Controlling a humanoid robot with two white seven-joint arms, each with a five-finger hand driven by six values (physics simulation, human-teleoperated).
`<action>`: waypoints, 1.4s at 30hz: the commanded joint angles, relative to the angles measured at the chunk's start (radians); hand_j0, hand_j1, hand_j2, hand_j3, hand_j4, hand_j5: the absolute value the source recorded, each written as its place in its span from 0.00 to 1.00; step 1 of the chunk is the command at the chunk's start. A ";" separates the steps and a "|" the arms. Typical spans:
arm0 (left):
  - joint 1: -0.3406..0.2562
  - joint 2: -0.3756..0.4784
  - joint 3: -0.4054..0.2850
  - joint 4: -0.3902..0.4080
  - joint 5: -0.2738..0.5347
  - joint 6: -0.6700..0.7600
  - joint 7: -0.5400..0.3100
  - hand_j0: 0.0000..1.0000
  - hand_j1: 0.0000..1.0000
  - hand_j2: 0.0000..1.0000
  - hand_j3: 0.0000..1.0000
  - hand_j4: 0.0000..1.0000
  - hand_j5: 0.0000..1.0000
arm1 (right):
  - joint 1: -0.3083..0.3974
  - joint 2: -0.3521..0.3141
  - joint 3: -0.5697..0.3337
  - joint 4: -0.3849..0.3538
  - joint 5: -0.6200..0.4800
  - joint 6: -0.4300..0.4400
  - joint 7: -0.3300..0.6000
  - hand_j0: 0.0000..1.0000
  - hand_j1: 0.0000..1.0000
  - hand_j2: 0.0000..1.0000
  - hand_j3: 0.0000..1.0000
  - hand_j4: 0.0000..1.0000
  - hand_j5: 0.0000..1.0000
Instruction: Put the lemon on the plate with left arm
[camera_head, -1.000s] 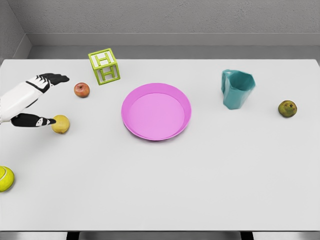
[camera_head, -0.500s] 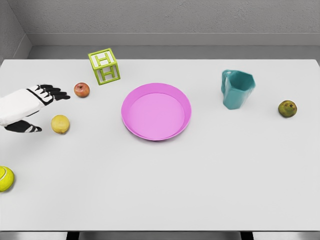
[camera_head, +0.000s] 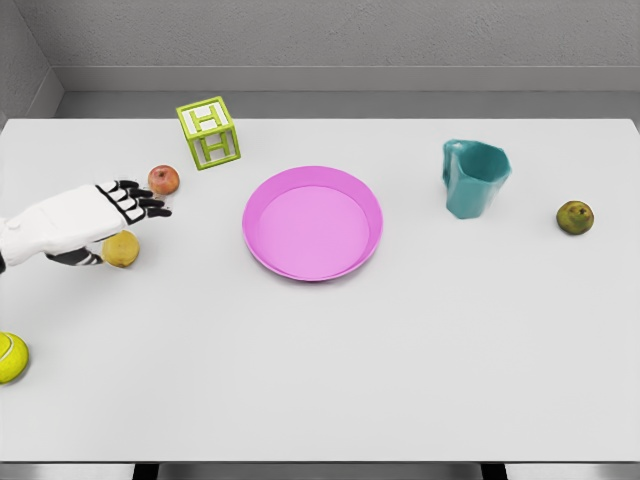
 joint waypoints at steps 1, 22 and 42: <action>0.000 0.008 -0.026 0.015 -0.036 0.001 -0.008 1.00 1.00 1.00 1.00 1.00 1.00 | 0.000 0.000 0.000 0.000 0.000 0.000 0.000 1.00 1.00 1.00 1.00 1.00 1.00; -0.031 -0.043 -0.035 0.079 -0.029 0.001 -0.057 1.00 1.00 1.00 1.00 1.00 1.00 | 0.000 0.000 0.000 0.000 0.000 0.000 0.000 1.00 1.00 1.00 1.00 1.00 1.00; -0.044 -0.049 -0.080 0.077 -0.098 0.001 -0.058 0.83 0.83 0.83 0.83 0.83 0.83 | 0.000 0.000 0.000 0.000 0.000 0.000 0.000 1.00 1.00 1.00 1.00 1.00 1.00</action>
